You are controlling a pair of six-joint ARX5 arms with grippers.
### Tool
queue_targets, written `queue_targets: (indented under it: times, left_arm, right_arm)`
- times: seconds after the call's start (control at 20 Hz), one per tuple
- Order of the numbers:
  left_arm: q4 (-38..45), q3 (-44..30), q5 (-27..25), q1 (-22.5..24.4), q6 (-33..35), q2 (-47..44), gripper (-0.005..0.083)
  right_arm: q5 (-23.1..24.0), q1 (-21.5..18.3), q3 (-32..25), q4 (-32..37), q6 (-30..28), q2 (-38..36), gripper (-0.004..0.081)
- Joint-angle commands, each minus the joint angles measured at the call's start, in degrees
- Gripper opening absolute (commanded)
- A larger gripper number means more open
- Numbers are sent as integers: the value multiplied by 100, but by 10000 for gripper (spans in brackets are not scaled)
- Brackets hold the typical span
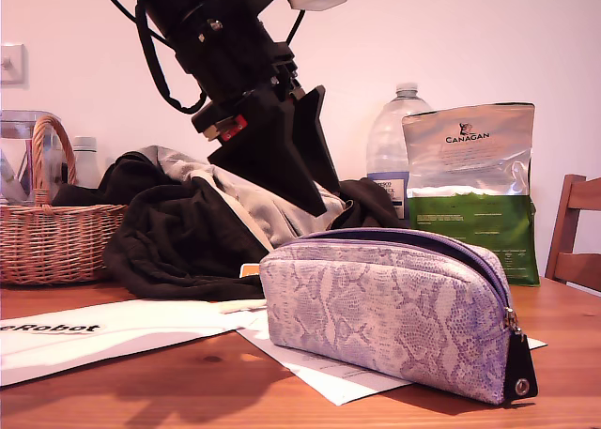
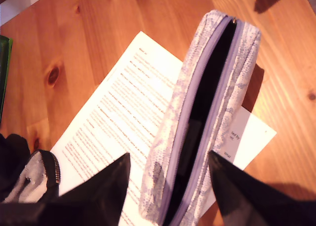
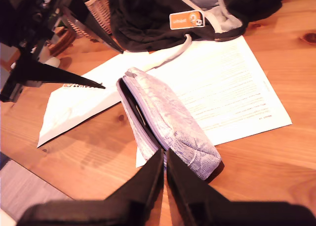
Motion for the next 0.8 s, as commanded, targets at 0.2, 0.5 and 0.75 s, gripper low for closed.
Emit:
queue_targets:
  times: [0.2, 0.5, 0.75]
  left_arm:
    - [175, 17, -46, -107, -77, 125, 791]
    - [219, 15, -46, -33, 61, 186, 791]
    - [184, 15, -39, -42, 81, 584, 791]
  right_arm:
    - [17, 24, 17, 37, 17, 33, -13]
    - [17, 24, 17, 37, 17, 33, -13]
    - [15, 26, 17, 24, 22, 33, -13]
